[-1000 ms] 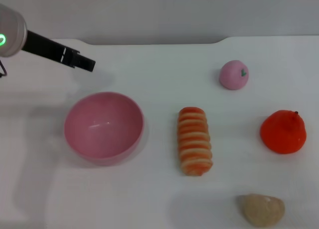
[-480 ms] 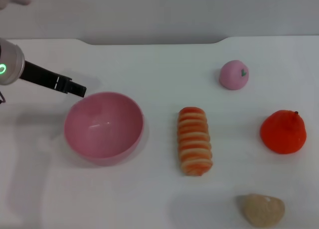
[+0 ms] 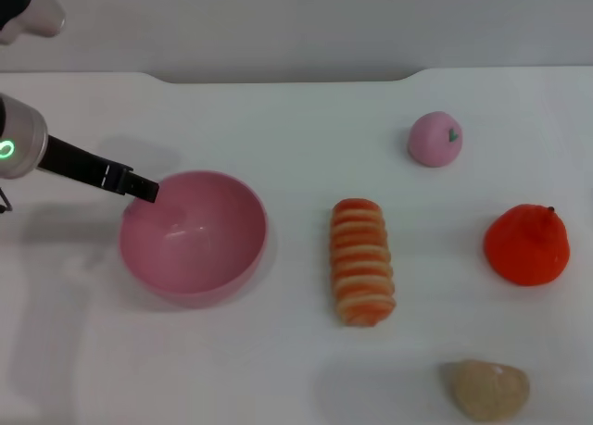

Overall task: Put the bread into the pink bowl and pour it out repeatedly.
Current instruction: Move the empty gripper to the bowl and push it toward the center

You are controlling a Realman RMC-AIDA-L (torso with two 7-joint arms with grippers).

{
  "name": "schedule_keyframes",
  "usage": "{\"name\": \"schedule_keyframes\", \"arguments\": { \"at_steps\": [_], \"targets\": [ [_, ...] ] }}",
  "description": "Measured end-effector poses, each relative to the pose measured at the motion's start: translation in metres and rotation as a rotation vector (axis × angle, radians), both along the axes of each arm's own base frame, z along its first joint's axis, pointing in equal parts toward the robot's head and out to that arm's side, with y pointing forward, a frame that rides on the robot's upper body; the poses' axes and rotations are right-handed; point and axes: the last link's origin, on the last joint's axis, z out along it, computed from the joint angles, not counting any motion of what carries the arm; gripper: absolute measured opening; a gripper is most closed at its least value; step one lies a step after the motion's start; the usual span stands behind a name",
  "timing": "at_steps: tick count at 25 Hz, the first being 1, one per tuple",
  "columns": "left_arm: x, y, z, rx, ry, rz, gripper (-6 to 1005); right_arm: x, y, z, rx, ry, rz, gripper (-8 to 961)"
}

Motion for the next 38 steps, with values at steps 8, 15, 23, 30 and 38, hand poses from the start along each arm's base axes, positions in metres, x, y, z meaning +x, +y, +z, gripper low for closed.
{"name": "schedule_keyframes", "arguments": {
  "at_steps": [8, 15, 23, 30, 38],
  "targets": [
    [-0.009, -0.002, -0.007, -0.011, -0.005, 0.027, 800, 0.0, -0.001, 0.0, 0.003, 0.002, 0.003, 553],
    [-0.016, -0.003, -0.016, -0.03, -0.038, 0.039, 793, 0.0, -0.003, -0.001, -0.012, -0.005, 0.014, 554],
    [-0.026, -0.004, -0.022, -0.038, -0.049, 0.057, 784, -0.001, -0.005, -0.001, -0.01, -0.006, 0.021, 553],
    [-0.031, -0.006, -0.024, -0.037, -0.052, 0.069, 777, -0.003, -0.005, -0.003, -0.017, -0.014, 0.034, 553],
    [-0.033, -0.007, -0.025, -0.04, -0.05, 0.073, 768, -0.003, -0.006, -0.003, -0.016, -0.016, 0.04, 554]
  ]
}}
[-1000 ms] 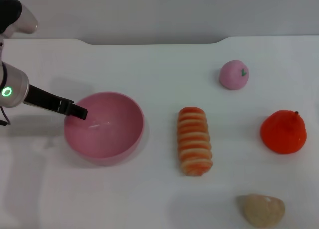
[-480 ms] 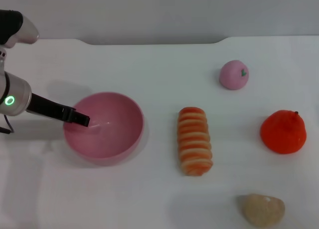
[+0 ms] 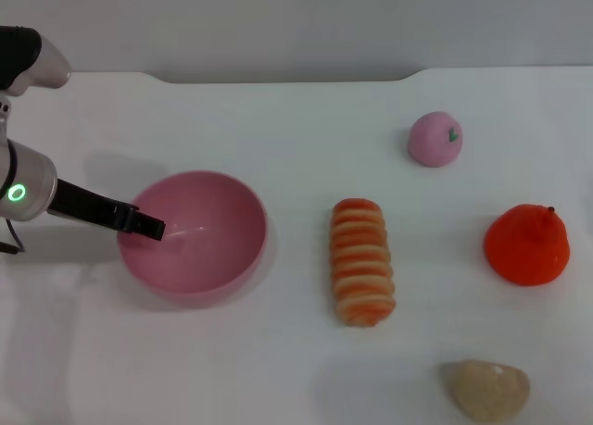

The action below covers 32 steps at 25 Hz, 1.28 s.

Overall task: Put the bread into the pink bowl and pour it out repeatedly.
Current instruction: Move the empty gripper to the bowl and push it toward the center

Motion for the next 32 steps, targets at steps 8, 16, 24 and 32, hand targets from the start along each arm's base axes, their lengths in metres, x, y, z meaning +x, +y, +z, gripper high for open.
{"name": "schedule_keyframes", "arguments": {
  "at_steps": [8, 16, 24, 32],
  "targets": [
    [-0.002, -0.001, -0.001, -0.004, 0.001, 0.005, 759, 0.0, -0.001, -0.001, -0.002, 0.0, -0.002, 552],
    [-0.007, -0.002, -0.006, -0.023, -0.001, 0.024, 720, 0.0, -0.002, 0.0, 0.002, 0.0, 0.003, 554],
    [-0.003, 0.0, -0.008, -0.016, -0.024, 0.013, 413, 0.0, -0.003, 0.0, 0.003, -0.002, 0.006, 552],
    [-0.003, 0.0, -0.01, -0.022, -0.03, 0.002, 163, 0.001, -0.005, 0.0, 0.007, -0.004, 0.007, 553]
  ]
}}
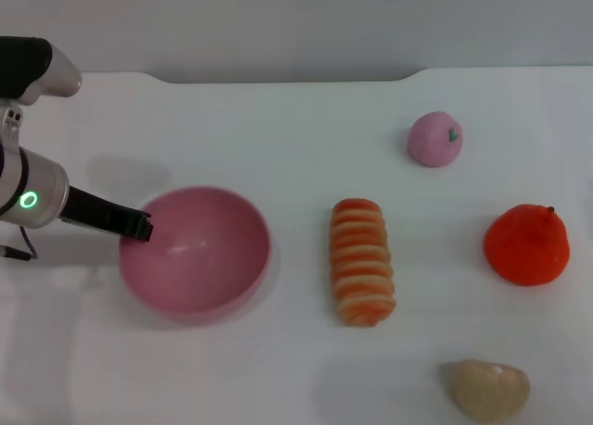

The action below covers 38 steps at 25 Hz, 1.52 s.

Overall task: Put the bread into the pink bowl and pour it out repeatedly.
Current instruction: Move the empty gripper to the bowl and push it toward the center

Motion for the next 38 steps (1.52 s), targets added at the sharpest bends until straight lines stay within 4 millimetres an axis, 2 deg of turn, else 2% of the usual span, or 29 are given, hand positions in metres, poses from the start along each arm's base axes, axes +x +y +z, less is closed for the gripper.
{"name": "schedule_keyframes", "arguments": {
  "at_steps": [9, 19, 21, 24, 26, 28, 31, 33, 38],
  "targets": [
    [-0.002, -0.002, 0.0, -0.003, -0.002, 0.006, 38, 0.0, 0.0, 0.0, 0.001, 0.0, 0.002, 552],
    [0.005, 0.0, 0.004, 0.023, -0.013, -0.021, 38, 0.001, 0.0, -0.001, -0.005, -0.001, -0.005, 554],
    [0.017, 0.003, 0.016, 0.045, -0.015, -0.053, 39, 0.001, 0.0, -0.001, -0.007, -0.001, -0.008, 553],
    [0.022, 0.003, 0.022, 0.04, -0.015, -0.059, 39, 0.001, 0.003, -0.004, -0.025, 0.0, -0.02, 553],
    [0.025, 0.002, 0.027, 0.036, -0.015, -0.062, 39, -0.001, 0.008, -0.007, -0.056, -0.001, -0.02, 553],
    [0.037, 0.001, 0.042, 0.055, -0.013, -0.092, 39, -0.005, 0.015, -0.011, -0.092, -0.001, -0.02, 553],
    [0.039, 0.0, 0.046, 0.062, -0.013, -0.098, 39, -0.014, 0.028, -0.015, -0.148, -0.004, -0.021, 552],
    [0.04, -0.001, 0.053, 0.077, -0.014, -0.103, 39, -0.023, 0.04, -0.017, -0.199, -0.013, -0.024, 552],
    [0.039, -0.002, 0.05, 0.078, -0.012, -0.113, 39, -0.056, 0.07, -0.017, -0.321, -0.098, -0.072, 554]
  ]
}}
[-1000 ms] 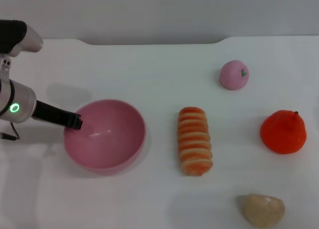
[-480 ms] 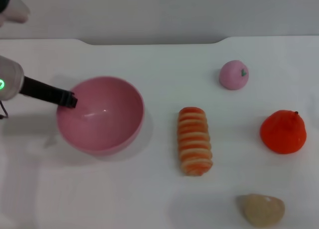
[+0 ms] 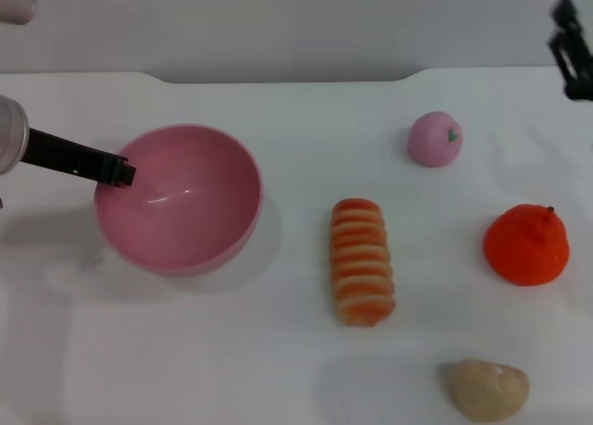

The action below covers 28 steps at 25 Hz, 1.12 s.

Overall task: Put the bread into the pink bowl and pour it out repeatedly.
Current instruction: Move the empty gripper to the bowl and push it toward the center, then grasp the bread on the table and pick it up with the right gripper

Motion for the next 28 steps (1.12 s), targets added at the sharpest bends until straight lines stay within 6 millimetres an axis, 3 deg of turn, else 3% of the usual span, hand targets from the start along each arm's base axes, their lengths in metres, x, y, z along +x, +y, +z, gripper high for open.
{"name": "schedule_keyframes", "arguments": {
  "at_steps": [7, 15, 21, 28],
  "targets": [
    [-0.004, -0.002, -0.005, 0.0, 0.011, -0.016, 40, -0.061, 0.026, 0.015, -0.13, -0.147, -0.068, 553],
    [-0.008, -0.005, -0.006, -0.003, 0.02, -0.025, 40, -0.114, 0.029, 0.037, -0.152, -0.313, -0.19, 552],
    [-0.004, -0.004, -0.009, -0.009, 0.008, -0.055, 40, -0.13, 0.028, 0.055, -0.269, -0.292, -0.17, 544],
    [-0.004, -0.003, -0.009, -0.013, 0.013, -0.069, 40, -0.138, 0.031, 0.068, -0.581, -0.315, -0.158, 547]
  ]
}}
